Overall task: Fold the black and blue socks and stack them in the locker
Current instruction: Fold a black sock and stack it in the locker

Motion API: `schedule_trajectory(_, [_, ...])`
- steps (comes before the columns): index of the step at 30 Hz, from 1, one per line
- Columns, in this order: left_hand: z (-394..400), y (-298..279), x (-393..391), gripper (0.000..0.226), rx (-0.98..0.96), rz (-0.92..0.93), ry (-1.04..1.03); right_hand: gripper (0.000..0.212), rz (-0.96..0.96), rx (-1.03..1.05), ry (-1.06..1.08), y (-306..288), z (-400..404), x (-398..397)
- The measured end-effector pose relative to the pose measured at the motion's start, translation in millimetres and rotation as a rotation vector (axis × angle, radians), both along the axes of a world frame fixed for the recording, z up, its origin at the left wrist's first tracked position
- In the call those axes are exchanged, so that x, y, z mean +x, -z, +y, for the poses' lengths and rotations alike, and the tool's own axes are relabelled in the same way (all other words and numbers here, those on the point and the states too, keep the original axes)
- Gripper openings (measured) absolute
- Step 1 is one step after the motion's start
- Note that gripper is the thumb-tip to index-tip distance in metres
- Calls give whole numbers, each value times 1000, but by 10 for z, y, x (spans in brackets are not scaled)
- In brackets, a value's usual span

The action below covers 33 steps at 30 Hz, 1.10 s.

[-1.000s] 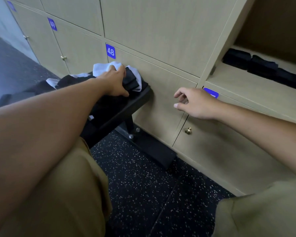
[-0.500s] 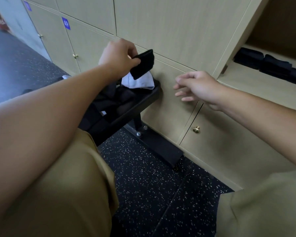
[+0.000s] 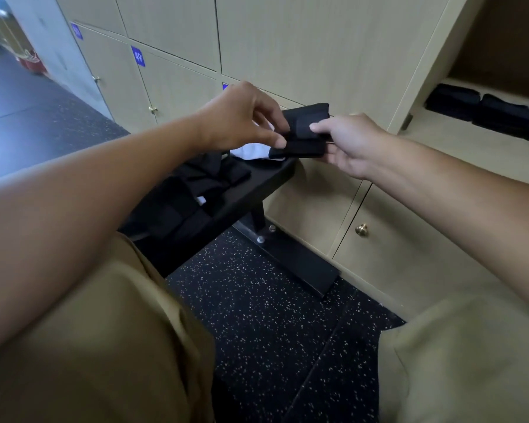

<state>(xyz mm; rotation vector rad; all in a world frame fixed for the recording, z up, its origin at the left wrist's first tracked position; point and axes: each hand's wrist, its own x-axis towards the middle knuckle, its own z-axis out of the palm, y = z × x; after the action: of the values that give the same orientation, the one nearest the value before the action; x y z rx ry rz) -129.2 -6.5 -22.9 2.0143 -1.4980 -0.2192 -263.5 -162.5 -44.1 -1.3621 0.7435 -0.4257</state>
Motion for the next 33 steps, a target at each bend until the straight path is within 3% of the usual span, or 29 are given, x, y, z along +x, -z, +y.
schedule_trajectory(7, [364,246,540,61,390,-114,-309,27,96,-136,-8,51,-76,-154])
schedule_trajectory(12, [476,409,687,102,633,-121,-310,26,136,-199,-34,73,-88,-277])
schedule_trajectory(22, [414,512,825,59,493,-185,-419,15,180,-274,-88,119,-133,-477])
schedule_trajectory(33, [448,544,856,75,512,-111,-543,12,217,-316,-83,101,-192,-691])
